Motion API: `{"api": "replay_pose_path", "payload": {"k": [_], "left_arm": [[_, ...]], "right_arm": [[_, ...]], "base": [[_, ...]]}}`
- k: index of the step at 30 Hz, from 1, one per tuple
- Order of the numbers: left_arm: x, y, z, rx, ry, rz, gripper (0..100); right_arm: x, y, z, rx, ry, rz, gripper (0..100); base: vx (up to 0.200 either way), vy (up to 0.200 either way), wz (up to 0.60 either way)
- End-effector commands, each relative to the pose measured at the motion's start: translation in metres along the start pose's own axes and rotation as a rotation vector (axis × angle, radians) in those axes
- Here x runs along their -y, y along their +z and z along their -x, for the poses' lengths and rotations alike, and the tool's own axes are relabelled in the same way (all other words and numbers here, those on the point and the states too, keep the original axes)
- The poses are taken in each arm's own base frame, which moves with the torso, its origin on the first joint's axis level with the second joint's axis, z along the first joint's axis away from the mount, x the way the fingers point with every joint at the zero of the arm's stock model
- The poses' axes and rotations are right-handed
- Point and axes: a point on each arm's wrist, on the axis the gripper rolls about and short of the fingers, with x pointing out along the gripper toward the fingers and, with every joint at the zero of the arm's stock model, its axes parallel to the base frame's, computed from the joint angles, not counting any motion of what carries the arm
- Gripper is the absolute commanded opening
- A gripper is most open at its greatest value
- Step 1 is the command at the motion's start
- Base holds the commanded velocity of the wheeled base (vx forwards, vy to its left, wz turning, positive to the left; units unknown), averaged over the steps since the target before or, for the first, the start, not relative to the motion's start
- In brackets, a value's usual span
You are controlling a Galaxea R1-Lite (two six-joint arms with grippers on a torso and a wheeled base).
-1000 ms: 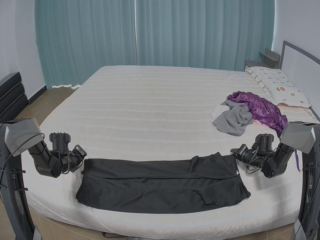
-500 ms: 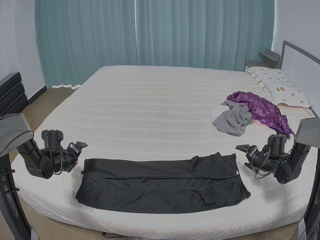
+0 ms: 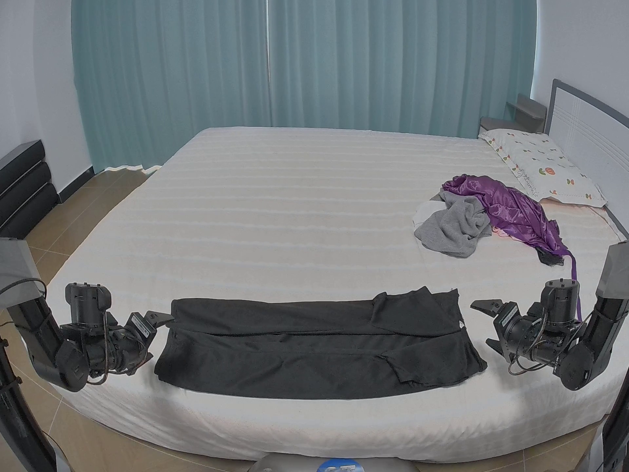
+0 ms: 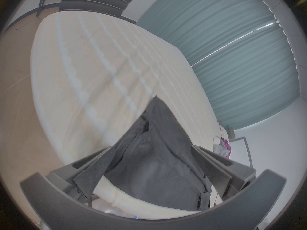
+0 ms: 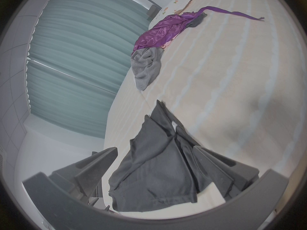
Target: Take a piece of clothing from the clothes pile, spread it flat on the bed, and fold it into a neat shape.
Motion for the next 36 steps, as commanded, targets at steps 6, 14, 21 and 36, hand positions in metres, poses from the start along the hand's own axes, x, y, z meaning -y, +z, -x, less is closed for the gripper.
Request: {"api": "replay_pose_path", "payload": {"k": [6, 14, 21, 36], "left_arm": [[-0.01, -0.027, 0.011, -0.072, 0.042, -0.026, 100], [-0.022, -0.033, 0.0, -0.063, 0.138, -0.063, 100], [-0.025, -0.031, -0.015, -0.042, 0.16, -0.061, 100], [-0.024, -0.027, -0.013, 0.024, 0.151, -0.058, 0]], "right_arm": [[0.01, -0.009, 0.005, -0.028, -0.043, -0.01, 100], [0.017, -0.013, 0.006, -0.044, -0.073, -0.011, 100], [0.019, -0.015, 0.009, -0.011, -0.119, -0.001, 100], [0.032, -0.059, 0.004, -0.145, -0.226, 0.063, 100]], "base": [[0.0, 0.0, 0.0], [0.0, 0.0, 0.0], [0.0, 0.0, 0.0], [0.0, 0.0, 0.0]]}}
